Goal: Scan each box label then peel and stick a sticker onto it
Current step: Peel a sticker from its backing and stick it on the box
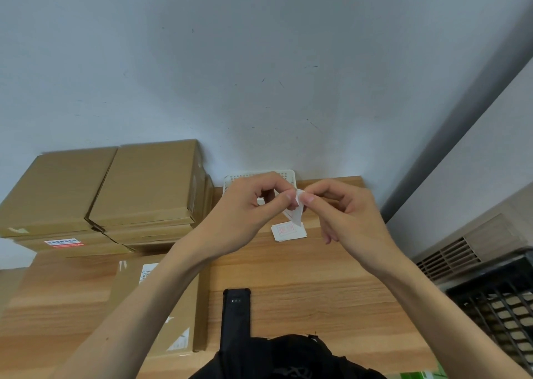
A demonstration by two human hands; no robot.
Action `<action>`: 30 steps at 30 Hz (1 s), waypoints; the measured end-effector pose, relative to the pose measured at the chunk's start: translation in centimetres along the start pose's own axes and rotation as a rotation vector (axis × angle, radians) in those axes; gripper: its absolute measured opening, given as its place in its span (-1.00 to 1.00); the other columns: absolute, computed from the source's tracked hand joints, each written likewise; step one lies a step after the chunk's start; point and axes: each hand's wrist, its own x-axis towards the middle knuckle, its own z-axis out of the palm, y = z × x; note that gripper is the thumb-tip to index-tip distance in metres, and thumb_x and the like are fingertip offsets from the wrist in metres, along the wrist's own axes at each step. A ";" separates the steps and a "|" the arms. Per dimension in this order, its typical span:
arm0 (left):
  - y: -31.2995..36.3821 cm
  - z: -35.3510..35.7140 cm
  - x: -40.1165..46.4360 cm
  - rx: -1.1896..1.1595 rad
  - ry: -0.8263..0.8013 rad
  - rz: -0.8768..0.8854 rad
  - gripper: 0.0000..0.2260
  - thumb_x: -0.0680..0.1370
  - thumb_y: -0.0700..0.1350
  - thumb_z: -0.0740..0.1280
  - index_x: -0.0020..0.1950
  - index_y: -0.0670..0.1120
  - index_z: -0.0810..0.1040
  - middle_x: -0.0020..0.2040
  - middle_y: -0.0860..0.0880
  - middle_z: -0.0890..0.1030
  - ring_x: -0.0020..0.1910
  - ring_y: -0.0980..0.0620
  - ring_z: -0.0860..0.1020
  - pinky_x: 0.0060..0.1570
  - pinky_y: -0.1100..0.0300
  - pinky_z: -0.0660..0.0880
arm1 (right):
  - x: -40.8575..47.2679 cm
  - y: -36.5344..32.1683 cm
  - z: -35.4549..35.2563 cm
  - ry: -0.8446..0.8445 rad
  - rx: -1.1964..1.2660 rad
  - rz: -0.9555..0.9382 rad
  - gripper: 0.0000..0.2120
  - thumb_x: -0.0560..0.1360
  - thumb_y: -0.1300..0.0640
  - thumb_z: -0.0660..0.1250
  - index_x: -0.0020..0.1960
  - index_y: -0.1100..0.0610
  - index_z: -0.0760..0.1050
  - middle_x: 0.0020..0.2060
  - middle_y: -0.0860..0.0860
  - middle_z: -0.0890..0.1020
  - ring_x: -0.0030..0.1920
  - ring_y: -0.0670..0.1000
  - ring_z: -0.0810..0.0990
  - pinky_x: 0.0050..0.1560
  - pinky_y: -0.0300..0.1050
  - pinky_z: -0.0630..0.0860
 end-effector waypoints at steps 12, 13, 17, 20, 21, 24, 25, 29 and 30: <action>-3.4 -1.5 -0.6 0.014 0.200 -0.182 -0.80 0.63 -0.23 0.34 -0.19 -0.10 0.63 -0.46 0.27 0.51 -0.46 0.24 0.39 -0.37 0.45 0.28 | 2.5 4.0 -1.2 0.185 0.027 0.178 -0.84 0.58 0.23 0.34 -0.14 0.17 0.65 -0.28 0.05 0.67 -0.58 -0.03 0.31 -0.37 0.10 0.43; -3.9 -1.9 -0.7 0.006 0.216 -0.205 -0.80 0.63 -0.23 0.34 -0.18 -0.13 0.64 -0.46 0.25 0.51 -0.47 0.22 0.38 -0.39 0.43 0.27 | 2.8 4.6 -1.5 0.189 0.012 0.187 -0.84 0.58 0.23 0.34 -0.14 0.18 0.65 -0.27 0.05 0.67 -0.58 -0.02 0.30 -0.37 0.10 0.43; -6.4 -3.3 -1.0 -0.007 0.257 -0.288 -0.81 0.62 -0.21 0.34 -0.18 -0.16 0.65 -0.45 0.19 0.53 -0.43 0.17 0.35 -0.41 0.36 0.30 | 4.9 7.3 -2.4 0.202 -0.057 0.246 -0.84 0.58 0.23 0.32 -0.13 0.19 0.63 -0.27 0.04 0.66 -0.58 -0.08 0.31 -0.38 0.04 0.40; -8.0 -3.6 -0.8 0.007 0.272 -0.338 -0.81 0.61 -0.21 0.35 -0.19 -0.15 0.66 -0.48 0.18 0.50 -0.45 0.17 0.34 -0.40 0.31 0.28 | 6.6 9.2 -2.5 0.184 -0.144 0.275 -0.84 0.59 0.20 0.32 -0.12 0.16 0.63 -0.24 0.12 0.67 -0.59 -0.13 0.34 -0.44 -0.05 0.39; -8.4 -3.6 -0.7 0.016 0.273 -0.350 -0.81 0.60 -0.21 0.36 -0.20 -0.14 0.66 -0.48 0.17 0.49 -0.45 0.17 0.34 -0.40 0.31 0.27 | 7.3 9.7 -2.4 0.181 -0.187 0.275 -0.84 0.59 0.19 0.31 -0.11 0.16 0.63 -0.24 0.12 0.68 -0.59 -0.14 0.35 -0.47 -0.09 0.38; -9.6 -3.4 -0.2 0.029 0.271 -0.383 -0.80 0.61 -0.22 0.36 -0.21 -0.14 0.65 -0.51 0.20 0.48 -0.49 0.19 0.35 -0.43 0.40 0.24 | 9.9 12.2 -2.2 0.205 -0.272 0.286 -0.82 0.60 0.16 0.29 -0.13 0.13 0.62 -0.33 0.07 0.67 -0.50 -0.14 0.44 -0.53 -0.12 0.41; -10.0 -3.3 0.0 0.025 0.279 -0.394 -0.80 0.61 -0.24 0.36 -0.21 -0.15 0.65 -0.51 0.20 0.47 -0.50 0.19 0.35 -0.44 0.41 0.23 | 11.0 13.5 -2.2 0.231 -0.281 0.302 -0.82 0.59 0.16 0.29 -0.15 0.10 0.61 -0.36 0.05 0.67 -0.47 -0.13 0.46 -0.49 -0.10 0.41; -11.7 -3.3 0.7 0.027 0.318 -0.423 -0.81 0.60 -0.22 0.35 -0.19 -0.13 0.66 -0.47 0.18 0.49 -0.46 0.19 0.35 -0.42 0.39 0.25 | 15.3 17.9 -2.1 0.224 -0.416 0.352 -0.82 0.55 0.17 0.31 -0.21 0.07 0.59 -0.37 -0.03 0.67 -0.31 -0.03 0.61 -0.28 -0.04 0.50; -12.1 -3.2 0.9 0.023 0.310 -0.429 -0.81 0.61 -0.21 0.35 -0.18 -0.13 0.67 -0.46 0.18 0.50 -0.45 0.19 0.36 -0.41 0.40 0.26 | 16.3 18.5 -1.8 0.190 -0.472 0.349 -0.82 0.55 0.17 0.31 -0.20 0.08 0.60 -0.35 -0.04 0.68 -0.24 -0.01 0.64 -0.21 -0.03 0.52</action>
